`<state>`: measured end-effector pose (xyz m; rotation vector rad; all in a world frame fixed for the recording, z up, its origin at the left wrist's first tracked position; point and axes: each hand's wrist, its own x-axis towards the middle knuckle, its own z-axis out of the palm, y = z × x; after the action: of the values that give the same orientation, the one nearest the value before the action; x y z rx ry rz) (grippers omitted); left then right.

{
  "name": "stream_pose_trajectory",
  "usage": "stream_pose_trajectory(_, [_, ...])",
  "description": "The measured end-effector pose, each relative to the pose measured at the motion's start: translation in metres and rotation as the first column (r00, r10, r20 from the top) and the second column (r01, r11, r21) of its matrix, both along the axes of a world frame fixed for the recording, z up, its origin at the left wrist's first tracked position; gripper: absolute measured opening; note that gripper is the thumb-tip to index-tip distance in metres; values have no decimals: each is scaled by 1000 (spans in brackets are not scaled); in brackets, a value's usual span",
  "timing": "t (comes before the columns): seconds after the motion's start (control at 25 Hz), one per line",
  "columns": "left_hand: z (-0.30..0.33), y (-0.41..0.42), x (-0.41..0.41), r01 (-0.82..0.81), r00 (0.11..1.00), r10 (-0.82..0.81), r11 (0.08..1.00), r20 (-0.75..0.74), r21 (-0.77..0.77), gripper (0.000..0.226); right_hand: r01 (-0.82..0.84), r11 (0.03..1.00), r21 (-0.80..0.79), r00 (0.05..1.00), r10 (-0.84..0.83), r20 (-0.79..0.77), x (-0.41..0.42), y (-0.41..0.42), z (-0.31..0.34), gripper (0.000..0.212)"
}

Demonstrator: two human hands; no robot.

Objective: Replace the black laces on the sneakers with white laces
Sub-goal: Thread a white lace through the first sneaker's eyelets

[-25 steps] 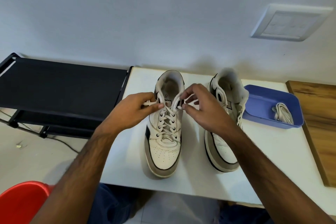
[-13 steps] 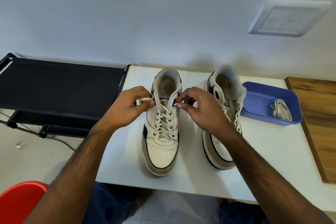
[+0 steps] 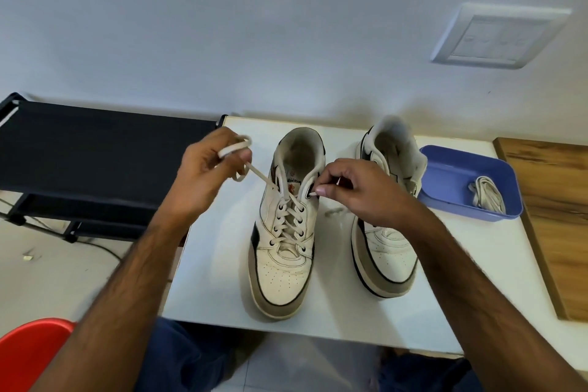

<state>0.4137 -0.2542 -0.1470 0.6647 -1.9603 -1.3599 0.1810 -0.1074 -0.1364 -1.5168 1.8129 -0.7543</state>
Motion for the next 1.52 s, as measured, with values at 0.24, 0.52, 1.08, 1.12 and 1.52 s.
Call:
stream_pose_trajectory(0.24, [13,9,-3,-205,960,211,977,-186,53,29,-51,998,19,999,51,-11,-5,10,-3,9])
stream_pose_trajectory(0.52, [28,18,-5,-268,917,256,963,-306,2,19,97,988,-118,995,-101,-26,2,1,-16,10])
stream_pose_trajectory(1.08, [88,38,-15,-123,979,118,992,-166,-22,29,159,956,-245,911,-46,410,49,-2,35,34])
stream_pose_trajectory(1.12, [95,44,-14,-56,986,52,998,-161,-23,31,139,957,-253,883,-4,469,56,-1,40,40])
stream_pose_trajectory(1.52, [80,58,14,-154,988,153,987,-19,-46,44,91,973,-213,850,36,526,33,17,51,32])
